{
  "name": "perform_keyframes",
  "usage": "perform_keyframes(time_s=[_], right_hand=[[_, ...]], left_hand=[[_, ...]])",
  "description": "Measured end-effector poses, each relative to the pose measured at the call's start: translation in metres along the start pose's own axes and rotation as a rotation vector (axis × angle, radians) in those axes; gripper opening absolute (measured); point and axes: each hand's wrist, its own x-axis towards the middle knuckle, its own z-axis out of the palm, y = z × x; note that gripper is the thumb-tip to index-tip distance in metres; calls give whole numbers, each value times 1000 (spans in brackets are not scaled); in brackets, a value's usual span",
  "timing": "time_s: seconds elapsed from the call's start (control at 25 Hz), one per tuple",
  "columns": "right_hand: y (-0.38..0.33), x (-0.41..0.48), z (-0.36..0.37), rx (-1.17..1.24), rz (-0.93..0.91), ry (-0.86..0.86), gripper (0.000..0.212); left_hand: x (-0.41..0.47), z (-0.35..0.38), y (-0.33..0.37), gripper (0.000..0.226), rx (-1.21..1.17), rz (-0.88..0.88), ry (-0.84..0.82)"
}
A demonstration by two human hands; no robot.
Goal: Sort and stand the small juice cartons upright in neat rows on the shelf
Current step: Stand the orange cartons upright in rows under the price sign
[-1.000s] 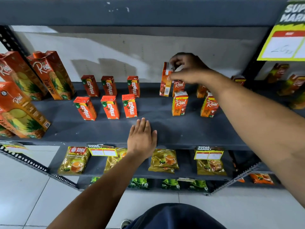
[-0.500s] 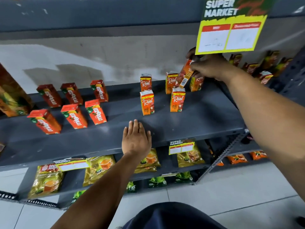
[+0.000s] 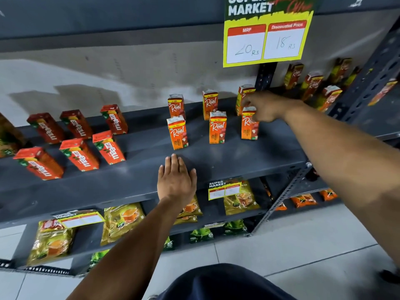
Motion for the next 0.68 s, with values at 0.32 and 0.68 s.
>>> perform_keyframes(time_s=[0.32,0.68], right_hand=[[10,7,9,-27,-19,50,56],[3,16,5,22,98,25,48]], left_hand=[[0,0,2,68,14,-3,9],[-1,0,2,68,15,-3,-3]])
